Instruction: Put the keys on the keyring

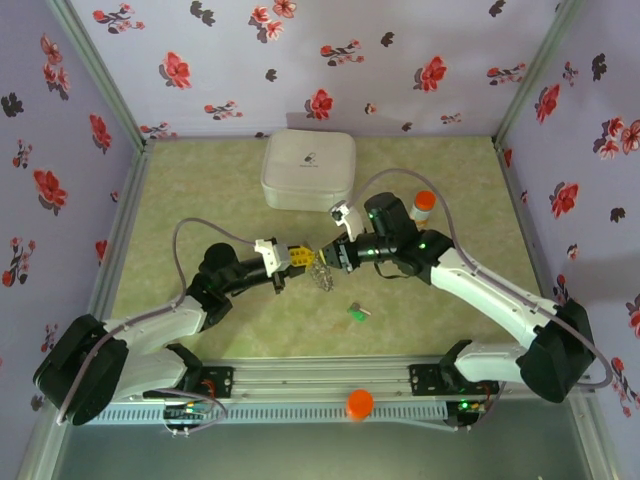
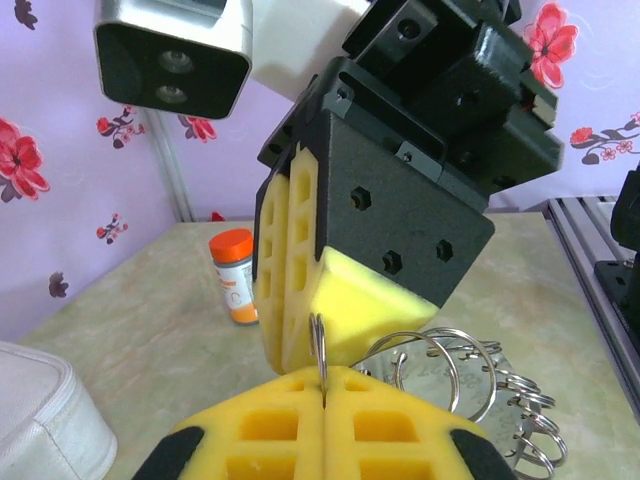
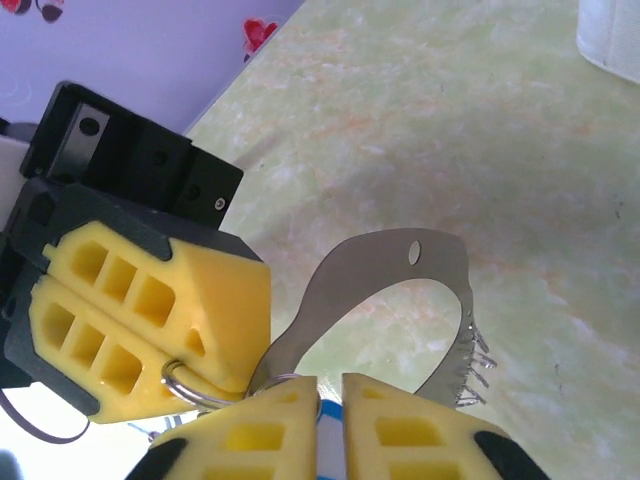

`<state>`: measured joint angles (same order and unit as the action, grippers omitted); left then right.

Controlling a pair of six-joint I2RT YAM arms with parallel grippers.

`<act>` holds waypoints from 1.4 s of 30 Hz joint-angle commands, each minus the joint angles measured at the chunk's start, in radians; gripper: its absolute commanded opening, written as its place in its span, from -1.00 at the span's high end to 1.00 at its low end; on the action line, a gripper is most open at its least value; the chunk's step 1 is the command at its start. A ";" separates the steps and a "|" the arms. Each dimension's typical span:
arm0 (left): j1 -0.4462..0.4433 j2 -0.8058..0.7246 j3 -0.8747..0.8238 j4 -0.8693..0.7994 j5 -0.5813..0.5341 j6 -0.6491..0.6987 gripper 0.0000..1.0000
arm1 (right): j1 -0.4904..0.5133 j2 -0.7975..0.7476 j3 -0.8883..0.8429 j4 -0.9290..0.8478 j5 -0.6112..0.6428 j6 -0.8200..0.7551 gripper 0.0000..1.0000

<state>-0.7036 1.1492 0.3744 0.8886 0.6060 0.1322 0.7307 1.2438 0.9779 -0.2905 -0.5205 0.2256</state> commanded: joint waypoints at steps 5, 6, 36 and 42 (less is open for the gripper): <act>-0.002 0.017 0.008 0.121 0.026 -0.024 1.00 | -0.036 -0.090 -0.042 0.006 0.029 -0.053 0.26; -0.002 0.020 0.006 0.126 0.027 -0.031 1.00 | -0.036 -0.112 -0.058 0.012 0.054 -0.080 0.21; 0.024 0.032 0.012 0.230 0.106 -0.222 1.00 | 0.100 -0.189 -0.407 0.541 0.064 -0.500 0.05; 0.024 0.024 0.014 0.231 0.106 -0.226 1.00 | 0.113 -0.173 -0.420 0.611 0.124 -0.475 0.13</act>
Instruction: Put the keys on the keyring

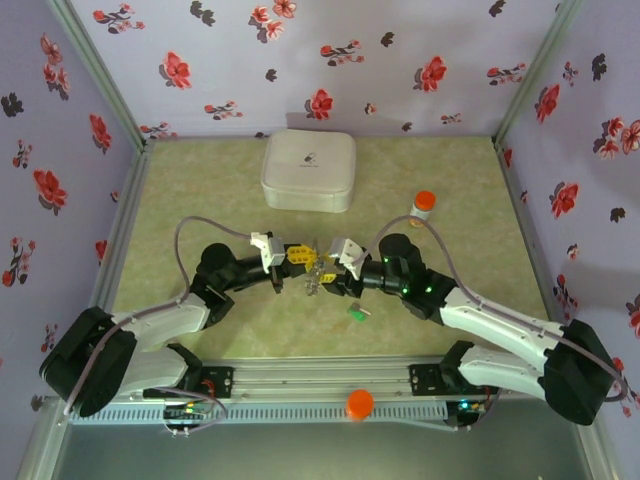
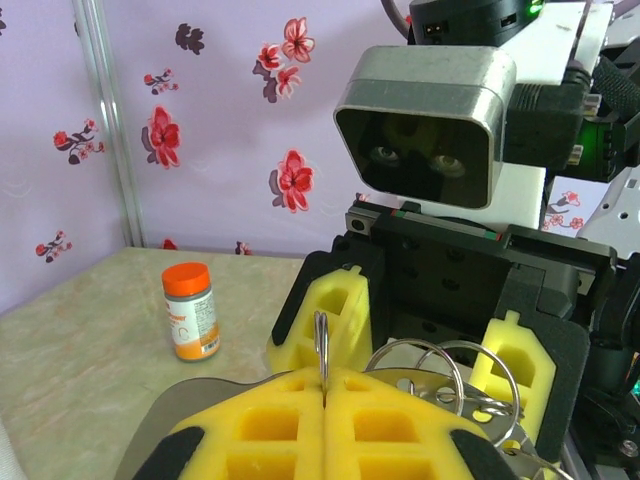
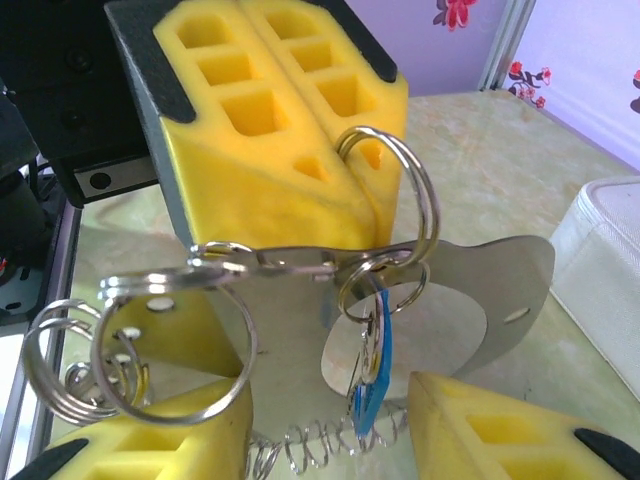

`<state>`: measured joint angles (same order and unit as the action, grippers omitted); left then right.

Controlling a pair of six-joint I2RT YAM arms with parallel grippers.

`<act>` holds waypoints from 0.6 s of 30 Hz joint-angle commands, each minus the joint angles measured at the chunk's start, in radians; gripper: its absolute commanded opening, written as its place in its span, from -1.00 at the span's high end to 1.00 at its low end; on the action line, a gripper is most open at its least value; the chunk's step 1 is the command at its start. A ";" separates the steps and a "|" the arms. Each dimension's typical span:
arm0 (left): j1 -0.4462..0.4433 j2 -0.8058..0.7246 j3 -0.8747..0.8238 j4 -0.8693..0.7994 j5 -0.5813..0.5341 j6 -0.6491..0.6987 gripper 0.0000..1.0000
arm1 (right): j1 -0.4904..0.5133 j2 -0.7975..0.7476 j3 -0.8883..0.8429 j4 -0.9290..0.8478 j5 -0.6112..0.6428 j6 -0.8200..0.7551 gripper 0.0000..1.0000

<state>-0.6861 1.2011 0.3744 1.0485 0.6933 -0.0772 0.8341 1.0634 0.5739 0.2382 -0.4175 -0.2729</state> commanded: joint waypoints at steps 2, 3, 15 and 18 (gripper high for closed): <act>0.007 -0.031 0.014 0.071 0.018 -0.016 1.00 | 0.011 0.011 -0.019 0.100 0.025 0.026 0.21; 0.006 -0.032 0.014 0.071 0.018 -0.015 1.00 | 0.013 0.013 -0.019 0.103 0.027 0.027 0.25; 0.007 -0.029 0.016 0.070 0.019 -0.021 1.00 | 0.016 0.024 -0.030 0.172 0.073 0.037 0.41; 0.007 -0.029 0.017 0.070 0.020 -0.020 1.00 | 0.017 0.024 -0.031 0.179 0.078 0.034 0.46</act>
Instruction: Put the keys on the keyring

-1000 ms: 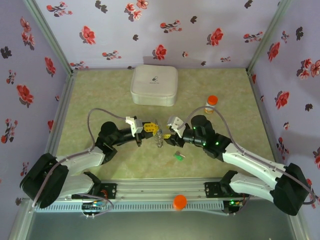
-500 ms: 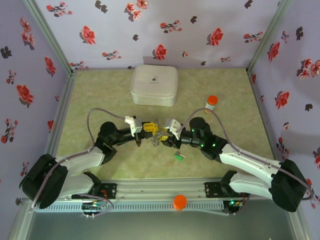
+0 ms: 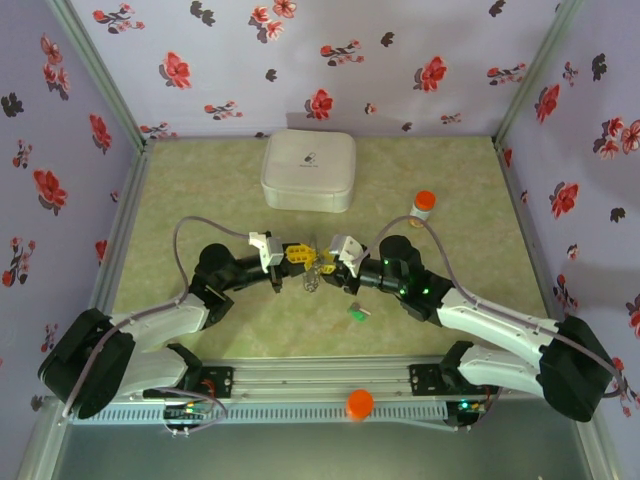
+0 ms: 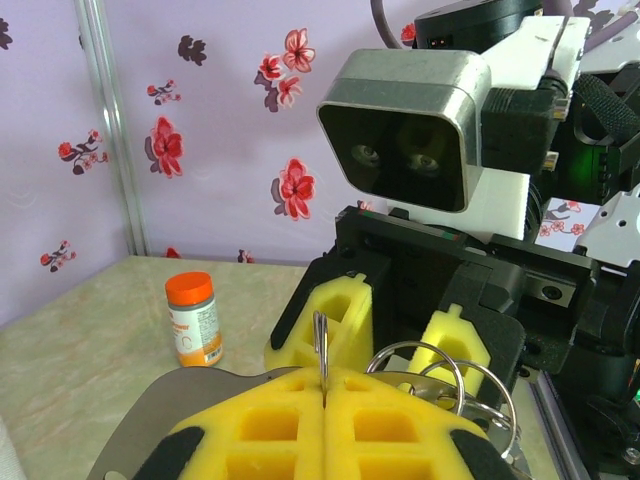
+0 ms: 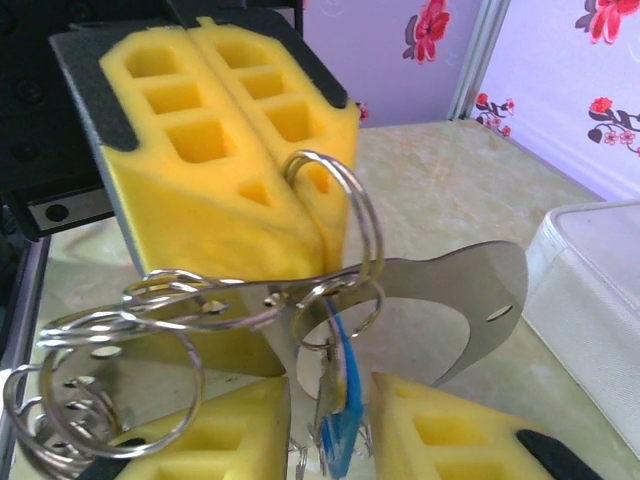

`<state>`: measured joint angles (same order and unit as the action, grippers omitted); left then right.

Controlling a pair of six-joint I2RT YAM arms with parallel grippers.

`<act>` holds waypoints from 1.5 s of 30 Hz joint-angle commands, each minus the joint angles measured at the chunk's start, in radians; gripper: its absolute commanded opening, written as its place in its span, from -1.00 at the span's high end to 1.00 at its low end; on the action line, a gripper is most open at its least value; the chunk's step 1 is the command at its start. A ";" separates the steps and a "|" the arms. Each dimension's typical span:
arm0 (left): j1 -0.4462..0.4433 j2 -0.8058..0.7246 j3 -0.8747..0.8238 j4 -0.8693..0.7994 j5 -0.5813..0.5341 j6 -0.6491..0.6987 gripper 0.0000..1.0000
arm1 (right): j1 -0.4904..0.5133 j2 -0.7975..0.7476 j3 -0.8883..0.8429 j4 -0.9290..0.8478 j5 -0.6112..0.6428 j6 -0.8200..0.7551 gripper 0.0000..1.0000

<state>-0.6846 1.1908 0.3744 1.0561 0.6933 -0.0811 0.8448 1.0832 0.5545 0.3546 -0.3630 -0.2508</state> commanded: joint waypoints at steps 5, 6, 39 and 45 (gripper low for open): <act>0.005 -0.016 0.014 0.058 0.018 -0.014 1.00 | 0.006 0.005 -0.015 0.073 0.011 0.017 0.62; 0.006 -0.014 0.013 0.056 0.017 -0.011 1.00 | 0.006 0.002 -0.015 0.069 0.009 0.014 0.70; 0.014 -0.019 0.007 -0.142 0.011 0.101 1.00 | 0.039 -0.101 0.140 -0.258 0.108 -0.173 1.00; 0.017 -0.021 -0.008 -0.151 -0.007 0.111 0.84 | 0.045 -0.101 0.151 -0.272 0.133 -0.176 1.00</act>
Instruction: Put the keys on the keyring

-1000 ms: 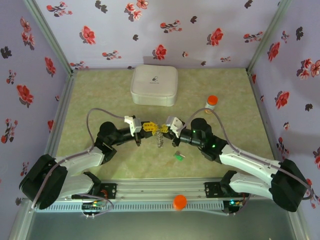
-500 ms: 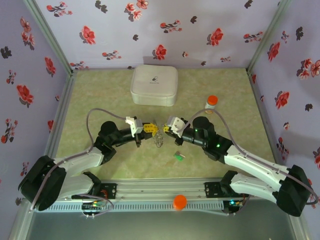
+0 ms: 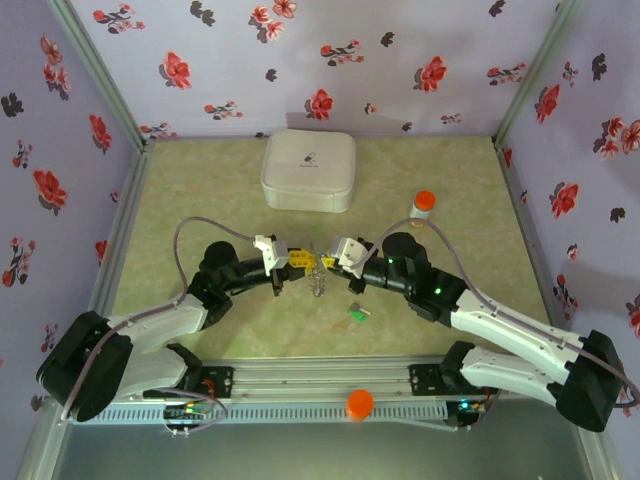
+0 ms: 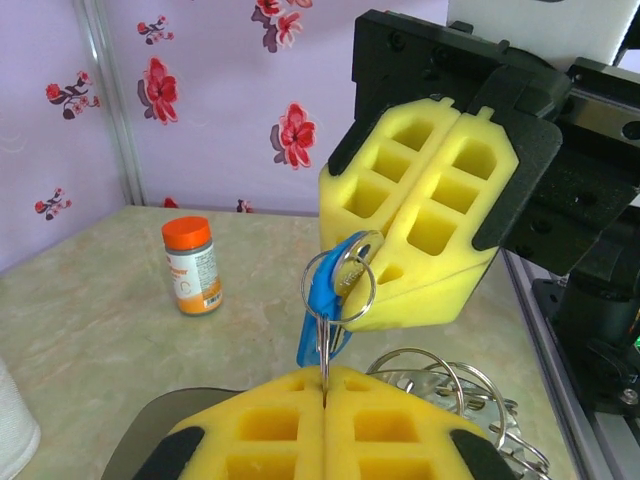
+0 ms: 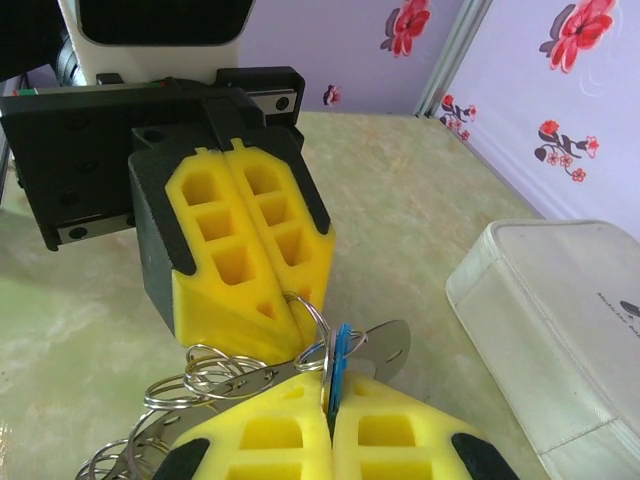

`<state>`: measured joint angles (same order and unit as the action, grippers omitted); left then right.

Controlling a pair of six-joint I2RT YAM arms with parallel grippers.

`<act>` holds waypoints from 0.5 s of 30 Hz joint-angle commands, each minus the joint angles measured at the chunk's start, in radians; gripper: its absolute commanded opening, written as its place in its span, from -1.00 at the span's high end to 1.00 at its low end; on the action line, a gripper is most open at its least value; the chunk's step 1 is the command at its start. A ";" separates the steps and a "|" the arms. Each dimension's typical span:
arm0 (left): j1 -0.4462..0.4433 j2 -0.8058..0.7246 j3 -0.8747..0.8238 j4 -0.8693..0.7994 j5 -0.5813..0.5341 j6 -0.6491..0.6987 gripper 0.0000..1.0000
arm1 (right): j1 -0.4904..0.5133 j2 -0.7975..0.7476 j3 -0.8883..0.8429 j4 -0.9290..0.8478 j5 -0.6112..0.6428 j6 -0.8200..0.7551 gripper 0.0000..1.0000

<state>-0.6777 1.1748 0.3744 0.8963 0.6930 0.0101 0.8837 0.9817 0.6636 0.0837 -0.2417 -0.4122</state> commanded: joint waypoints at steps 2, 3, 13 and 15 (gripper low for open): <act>0.011 -0.015 -0.022 0.028 -0.027 0.012 0.47 | 0.007 0.000 0.046 -0.011 0.028 -0.013 1.00; 0.012 -0.023 -0.031 0.042 -0.045 0.006 0.30 | 0.006 0.002 0.050 -0.019 0.035 -0.013 1.00; 0.033 -0.263 -0.180 0.101 -0.439 0.018 -0.36 | 0.008 0.068 0.090 -0.029 0.046 0.008 1.00; 0.036 -0.340 -0.201 0.088 -0.592 0.034 -0.37 | 0.020 0.104 0.104 -0.003 0.030 0.030 1.00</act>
<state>-0.6529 0.9127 0.1940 0.9394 0.3489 0.0124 0.8875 1.0561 0.7181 0.0261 -0.2020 -0.4084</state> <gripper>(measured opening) 0.683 0.064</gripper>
